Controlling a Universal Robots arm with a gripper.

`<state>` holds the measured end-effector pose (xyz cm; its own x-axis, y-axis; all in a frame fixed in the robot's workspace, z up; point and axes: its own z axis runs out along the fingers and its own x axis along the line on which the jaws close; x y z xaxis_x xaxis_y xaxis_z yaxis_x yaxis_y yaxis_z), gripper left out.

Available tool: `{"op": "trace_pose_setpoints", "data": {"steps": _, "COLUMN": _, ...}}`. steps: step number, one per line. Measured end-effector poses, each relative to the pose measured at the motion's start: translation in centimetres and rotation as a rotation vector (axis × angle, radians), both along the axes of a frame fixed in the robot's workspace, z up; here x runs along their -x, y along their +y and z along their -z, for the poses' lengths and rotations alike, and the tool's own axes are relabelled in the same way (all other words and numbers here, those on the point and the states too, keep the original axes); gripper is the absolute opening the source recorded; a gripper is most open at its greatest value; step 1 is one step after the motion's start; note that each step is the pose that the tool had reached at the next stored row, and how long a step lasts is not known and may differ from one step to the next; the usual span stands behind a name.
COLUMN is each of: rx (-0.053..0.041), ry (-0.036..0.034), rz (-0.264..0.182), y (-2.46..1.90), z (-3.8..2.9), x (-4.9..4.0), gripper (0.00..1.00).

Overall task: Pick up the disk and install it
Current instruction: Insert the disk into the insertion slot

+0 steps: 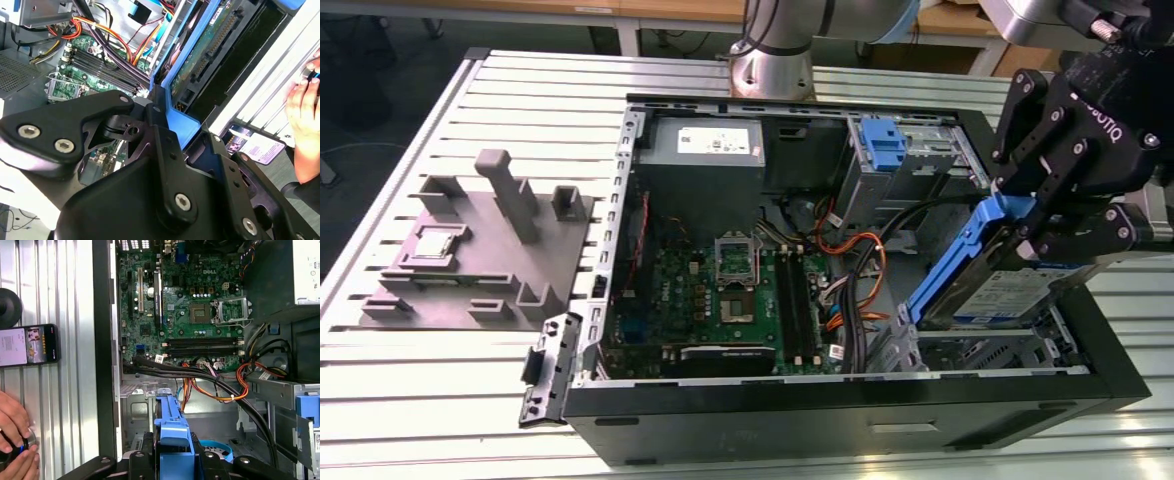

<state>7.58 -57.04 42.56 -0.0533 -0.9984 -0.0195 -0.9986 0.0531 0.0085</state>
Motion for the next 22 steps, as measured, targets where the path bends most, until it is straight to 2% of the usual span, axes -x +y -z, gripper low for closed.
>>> {"op": "trace_pose_setpoints", "data": {"steps": 4, "rx": 0.0, "ry": 0.0, "rz": 0.0, "y": 0.0, "z": 0.0, "x": 0.0, "gripper": 0.36}}
{"op": "trace_pose_setpoints", "data": {"steps": 5, "rx": 0.0001, "ry": 0.0, "rz": 0.0, "y": 0.0, "z": 0.0, "x": 0.0, "gripper": 0.43}}
{"op": "trace_pose_setpoints", "data": {"steps": 7, "rx": 0.0002, "ry": 0.0, "rz": 0.0, "y": 0.0, "z": 0.01, "x": 0.0, "gripper": 0.43}}
{"op": "trace_pose_setpoints", "data": {"steps": 8, "rx": -0.0001, "ry": 0.0, "rz": 0.0, "y": 0.0, "z": 0.02, "x": 0.0, "gripper": 0.5}}
{"op": "trace_pose_setpoints", "data": {"steps": 14, "rx": -0.0002, "ry": 0.0, "rz": 0.0, "y": 0.0, "z": 0.14, "x": 0.0, "gripper": 0.5}}
{"op": "trace_pose_setpoints", "data": {"steps": 15, "rx": -0.0001, "ry": 0.0, "rz": 0.0, "y": 0.0, "z": 0.22, "x": 0.0, "gripper": 0.49}}
{"op": "trace_pose_setpoints", "data": {"steps": 17, "rx": -0.0001, "ry": -0.0001, "rz": 0.0, "y": 0.0, "z": 0.4, "x": 0.0, "gripper": 0.36}}
{"op": "trace_pose_setpoints", "data": {"steps": 20, "rx": 0.0, "ry": -0.0001, "rz": 0.0, "y": 0.0, "z": 0.88, "x": 0.0, "gripper": 0.31}}
{"op": "trace_pose_setpoints", "data": {"steps": 22, "rx": 0.0, "ry": 0.0, "rz": 0.0, "y": 0.0, "z": 1.24, "x": 0.0, "gripper": 0.19}}
